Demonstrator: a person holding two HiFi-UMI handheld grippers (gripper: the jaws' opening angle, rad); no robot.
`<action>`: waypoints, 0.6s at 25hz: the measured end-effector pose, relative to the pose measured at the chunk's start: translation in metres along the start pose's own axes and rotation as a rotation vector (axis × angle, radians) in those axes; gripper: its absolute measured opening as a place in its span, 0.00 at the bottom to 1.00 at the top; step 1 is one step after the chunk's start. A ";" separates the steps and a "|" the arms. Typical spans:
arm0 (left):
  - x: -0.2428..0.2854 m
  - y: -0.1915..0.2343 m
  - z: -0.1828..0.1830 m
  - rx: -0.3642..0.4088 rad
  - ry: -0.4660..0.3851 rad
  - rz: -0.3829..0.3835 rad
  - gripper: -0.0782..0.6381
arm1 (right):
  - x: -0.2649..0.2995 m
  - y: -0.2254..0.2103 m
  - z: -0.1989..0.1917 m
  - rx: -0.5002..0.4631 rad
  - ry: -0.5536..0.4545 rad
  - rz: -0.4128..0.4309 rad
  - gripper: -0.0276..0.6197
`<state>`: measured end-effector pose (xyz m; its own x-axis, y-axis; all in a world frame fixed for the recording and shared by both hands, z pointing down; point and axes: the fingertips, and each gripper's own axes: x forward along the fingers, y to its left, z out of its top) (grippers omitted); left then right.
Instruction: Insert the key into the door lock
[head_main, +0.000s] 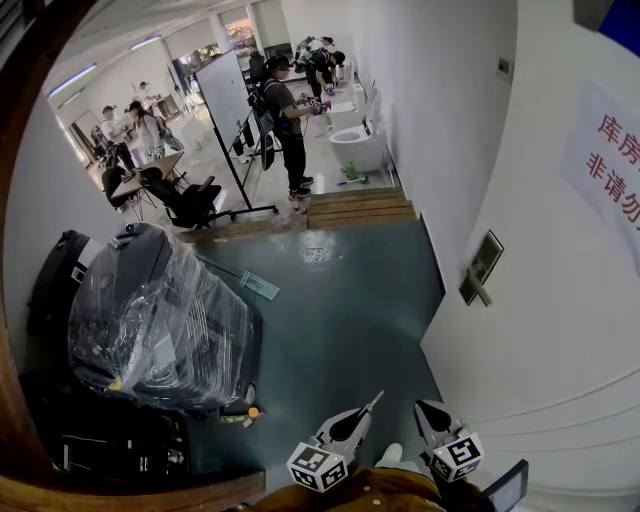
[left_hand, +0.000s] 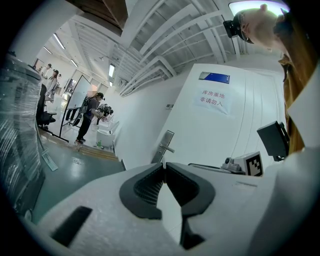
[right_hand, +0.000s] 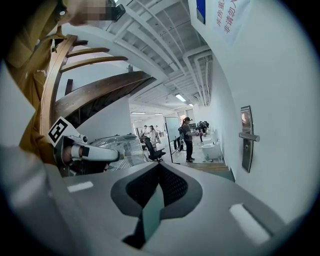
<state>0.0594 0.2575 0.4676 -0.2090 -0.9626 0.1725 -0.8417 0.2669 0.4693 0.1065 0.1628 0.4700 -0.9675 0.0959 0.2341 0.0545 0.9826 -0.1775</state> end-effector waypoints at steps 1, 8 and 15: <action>0.000 -0.001 0.000 -0.002 0.000 0.000 0.14 | -0.002 0.001 0.003 0.014 -0.015 0.007 0.05; 0.003 -0.008 -0.004 -0.011 -0.001 0.000 0.14 | -0.016 -0.010 0.003 0.076 -0.060 -0.003 0.05; 0.021 -0.012 -0.008 -0.002 -0.001 0.013 0.14 | -0.026 -0.040 -0.001 0.084 -0.081 -0.024 0.05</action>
<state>0.0685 0.2346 0.4723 -0.2202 -0.9591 0.1780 -0.8381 0.2794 0.4686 0.1297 0.1213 0.4721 -0.9852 0.0558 0.1619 0.0132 0.9675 -0.2527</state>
